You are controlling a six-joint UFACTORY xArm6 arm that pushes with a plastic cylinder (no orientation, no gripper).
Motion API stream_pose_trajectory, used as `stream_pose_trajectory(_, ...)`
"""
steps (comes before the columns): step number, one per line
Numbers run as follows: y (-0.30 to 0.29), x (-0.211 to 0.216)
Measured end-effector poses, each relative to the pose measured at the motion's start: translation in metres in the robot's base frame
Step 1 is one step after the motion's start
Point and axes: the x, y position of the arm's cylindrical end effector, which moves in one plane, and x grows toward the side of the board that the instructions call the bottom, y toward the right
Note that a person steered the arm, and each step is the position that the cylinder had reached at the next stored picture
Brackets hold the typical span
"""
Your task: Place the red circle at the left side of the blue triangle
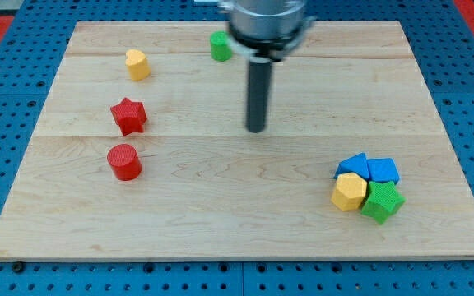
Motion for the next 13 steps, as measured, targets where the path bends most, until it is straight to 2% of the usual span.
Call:
stream_pose_trajectory(2,-0.152,0.038)
stream_pose_trajectory(3,-0.221,0.040)
stream_pose_trajectory(4,-0.236,0.058)
stream_pose_trajectory(6,-0.112,0.060)
stream_pose_trajectory(8,-0.151,0.111)
stream_pose_trajectory(9,-0.115,0.116)
stream_pose_trajectory(11,0.004,0.112)
stream_pose_trajectory(13,0.021,0.157)
